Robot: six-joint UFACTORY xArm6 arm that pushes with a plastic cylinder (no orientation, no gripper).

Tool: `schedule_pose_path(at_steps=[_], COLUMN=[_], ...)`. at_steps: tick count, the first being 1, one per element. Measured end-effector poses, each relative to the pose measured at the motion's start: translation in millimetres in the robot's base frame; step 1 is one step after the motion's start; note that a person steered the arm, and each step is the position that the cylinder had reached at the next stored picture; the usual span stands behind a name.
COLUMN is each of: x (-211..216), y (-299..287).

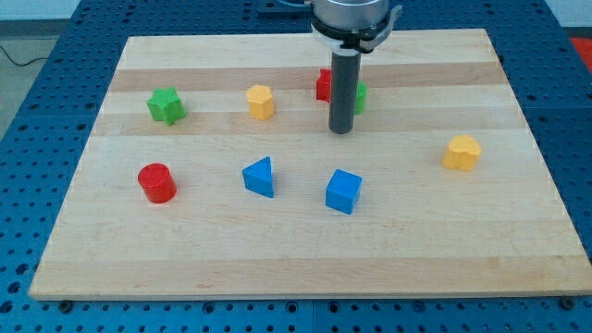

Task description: Move green circle right side of red star

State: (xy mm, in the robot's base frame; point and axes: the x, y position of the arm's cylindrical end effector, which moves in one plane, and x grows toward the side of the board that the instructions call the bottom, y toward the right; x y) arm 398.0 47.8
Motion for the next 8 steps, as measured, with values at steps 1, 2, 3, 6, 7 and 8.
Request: schedule_pose_path(at_steps=[1,2,3,6,7,8], x=[-6,-20,-32,-19,-26,-35], y=[17,43,56,8,16,30])
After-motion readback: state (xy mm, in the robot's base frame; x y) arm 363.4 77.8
